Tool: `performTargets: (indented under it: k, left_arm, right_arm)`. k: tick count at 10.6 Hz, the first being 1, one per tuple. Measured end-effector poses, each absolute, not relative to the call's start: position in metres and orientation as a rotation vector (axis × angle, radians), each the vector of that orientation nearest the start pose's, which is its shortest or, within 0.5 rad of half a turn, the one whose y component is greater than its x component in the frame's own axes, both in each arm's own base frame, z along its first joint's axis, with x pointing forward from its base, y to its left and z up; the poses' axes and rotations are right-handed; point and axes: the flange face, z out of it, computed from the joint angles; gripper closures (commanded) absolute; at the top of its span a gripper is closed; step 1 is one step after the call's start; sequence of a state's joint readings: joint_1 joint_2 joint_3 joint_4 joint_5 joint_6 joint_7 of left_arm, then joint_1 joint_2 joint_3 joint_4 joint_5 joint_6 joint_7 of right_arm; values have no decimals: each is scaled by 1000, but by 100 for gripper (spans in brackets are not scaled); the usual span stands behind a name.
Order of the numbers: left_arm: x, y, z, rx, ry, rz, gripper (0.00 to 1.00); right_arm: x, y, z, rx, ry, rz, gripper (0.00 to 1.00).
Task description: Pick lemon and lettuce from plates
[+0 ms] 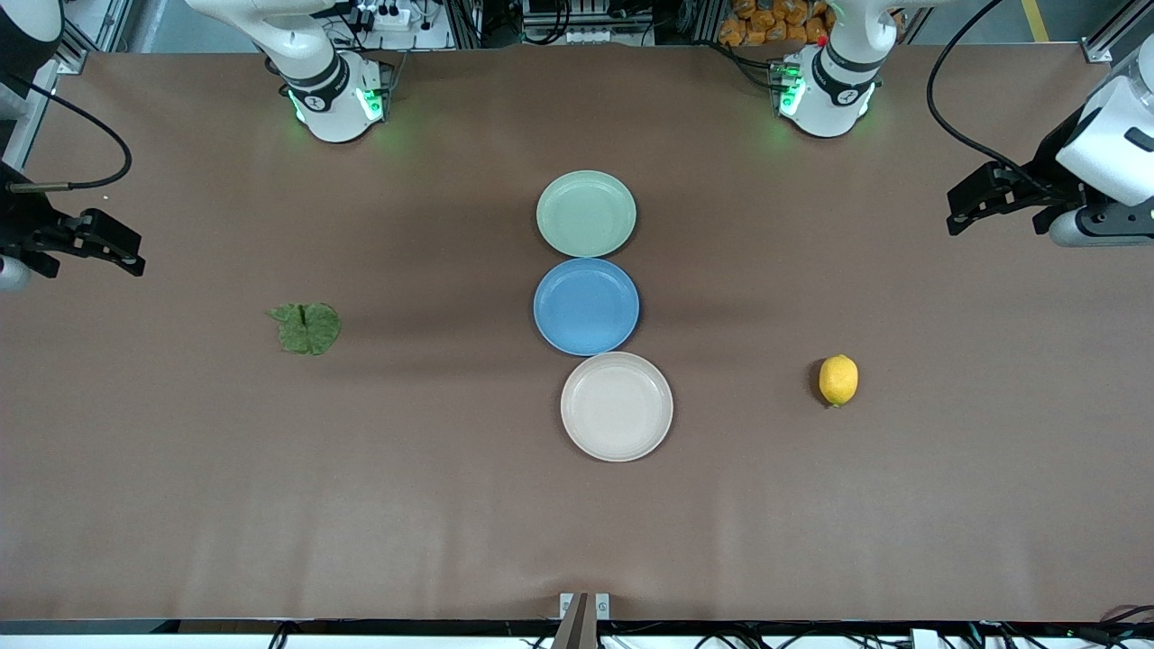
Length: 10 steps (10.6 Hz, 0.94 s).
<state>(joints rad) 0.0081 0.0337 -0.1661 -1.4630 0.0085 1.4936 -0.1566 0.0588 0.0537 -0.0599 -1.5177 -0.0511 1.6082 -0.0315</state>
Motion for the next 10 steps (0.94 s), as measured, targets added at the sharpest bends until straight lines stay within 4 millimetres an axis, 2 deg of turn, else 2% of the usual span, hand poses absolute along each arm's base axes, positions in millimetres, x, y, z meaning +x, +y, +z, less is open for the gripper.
performTargets:
  k: [10]
  left_arm:
    - [548, -88, 645, -3137, 10, -7, 0]
  right_arm:
    - [574, -9, 629, -3190, -36, -77, 0]
